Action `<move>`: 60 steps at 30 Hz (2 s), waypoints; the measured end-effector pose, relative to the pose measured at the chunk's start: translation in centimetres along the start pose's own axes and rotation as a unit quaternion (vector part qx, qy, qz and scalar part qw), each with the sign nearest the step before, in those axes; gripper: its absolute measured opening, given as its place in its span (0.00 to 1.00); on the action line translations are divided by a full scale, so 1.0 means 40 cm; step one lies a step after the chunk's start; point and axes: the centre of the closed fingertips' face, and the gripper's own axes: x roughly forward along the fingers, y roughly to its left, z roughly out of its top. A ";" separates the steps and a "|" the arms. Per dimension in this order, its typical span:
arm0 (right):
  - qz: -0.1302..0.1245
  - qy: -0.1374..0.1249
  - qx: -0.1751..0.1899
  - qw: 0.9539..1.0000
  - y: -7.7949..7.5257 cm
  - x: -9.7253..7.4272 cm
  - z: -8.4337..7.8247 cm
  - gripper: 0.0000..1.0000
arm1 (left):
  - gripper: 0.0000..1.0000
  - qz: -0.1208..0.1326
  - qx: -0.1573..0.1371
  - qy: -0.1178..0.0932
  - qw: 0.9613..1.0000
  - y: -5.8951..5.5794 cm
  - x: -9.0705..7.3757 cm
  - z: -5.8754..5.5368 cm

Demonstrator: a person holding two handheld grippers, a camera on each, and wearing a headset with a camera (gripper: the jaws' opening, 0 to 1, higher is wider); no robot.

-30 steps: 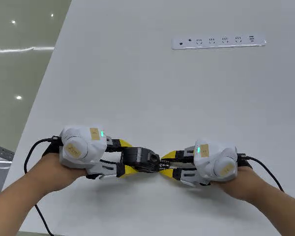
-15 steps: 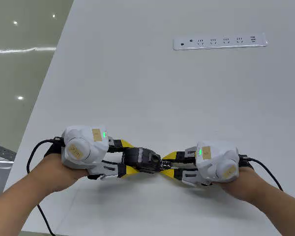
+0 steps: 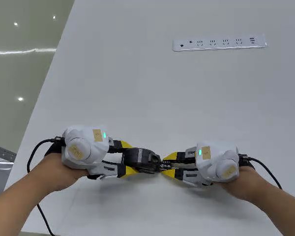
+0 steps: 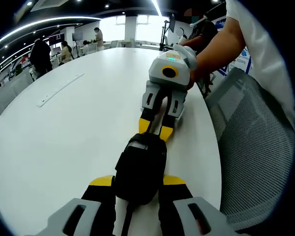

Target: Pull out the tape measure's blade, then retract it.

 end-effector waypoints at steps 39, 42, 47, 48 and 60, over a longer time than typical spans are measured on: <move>-0.010 0.032 -0.017 0.999 -0.022 -0.153 -0.053 0.12 | 0.30 0.005 -0.003 0.005 1.000 -0.003 -0.001 -0.002; -0.012 0.037 -0.017 0.999 -0.024 -0.171 -0.064 0.12 | 0.30 0.004 -0.001 0.006 1.000 -0.003 -0.001 -0.002; -0.015 0.046 -0.016 0.999 -0.025 -0.204 -0.082 0.12 | 0.30 0.002 -0.001 0.005 1.000 -0.003 0.001 0.000; -0.016 0.047 -0.014 0.999 -0.026 -0.211 -0.086 0.12 | 0.30 0.002 0.000 0.006 1.000 -0.003 0.001 0.000; -0.028 0.066 -0.009 0.997 -0.033 -0.288 -0.120 0.12 | 0.30 0.002 0.002 0.008 1.000 -0.003 0.001 -0.001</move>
